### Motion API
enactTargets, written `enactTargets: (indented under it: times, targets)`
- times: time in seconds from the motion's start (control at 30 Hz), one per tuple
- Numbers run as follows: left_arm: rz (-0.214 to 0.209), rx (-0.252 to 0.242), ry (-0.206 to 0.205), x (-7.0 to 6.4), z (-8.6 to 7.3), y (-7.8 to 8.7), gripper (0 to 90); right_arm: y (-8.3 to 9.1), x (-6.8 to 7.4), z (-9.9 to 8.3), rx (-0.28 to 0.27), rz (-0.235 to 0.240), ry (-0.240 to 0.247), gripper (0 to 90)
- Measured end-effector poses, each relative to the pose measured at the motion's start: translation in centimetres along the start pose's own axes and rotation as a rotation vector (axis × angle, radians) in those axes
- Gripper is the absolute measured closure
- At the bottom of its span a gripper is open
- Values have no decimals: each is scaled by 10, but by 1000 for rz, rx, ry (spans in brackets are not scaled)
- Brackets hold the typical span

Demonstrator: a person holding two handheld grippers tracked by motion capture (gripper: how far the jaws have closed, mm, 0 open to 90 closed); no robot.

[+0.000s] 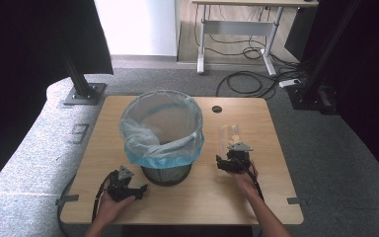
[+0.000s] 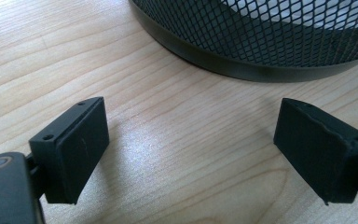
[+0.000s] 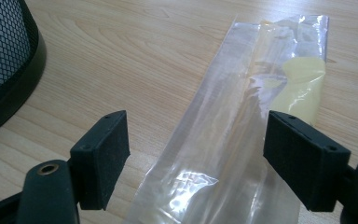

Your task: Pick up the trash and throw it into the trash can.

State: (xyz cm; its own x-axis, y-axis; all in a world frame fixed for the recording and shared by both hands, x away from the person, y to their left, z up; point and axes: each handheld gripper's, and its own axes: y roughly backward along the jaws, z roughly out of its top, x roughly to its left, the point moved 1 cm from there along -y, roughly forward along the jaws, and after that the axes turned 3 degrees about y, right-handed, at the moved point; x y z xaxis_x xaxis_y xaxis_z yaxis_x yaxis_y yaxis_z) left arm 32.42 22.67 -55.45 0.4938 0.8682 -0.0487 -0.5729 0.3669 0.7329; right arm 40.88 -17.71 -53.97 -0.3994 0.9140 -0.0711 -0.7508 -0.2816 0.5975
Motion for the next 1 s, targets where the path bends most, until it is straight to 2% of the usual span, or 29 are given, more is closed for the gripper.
enactTargets:
  times: [0.73, 1.0]
  targets:
    - [0, 0, 0, 0, 0, 0, 99, -12, 3, -4, 59, -9, 27, 252]
    - [0, 0, 0, 0, 0, 0, 99, -13, 3, -1, 45, -3, 11, 259]
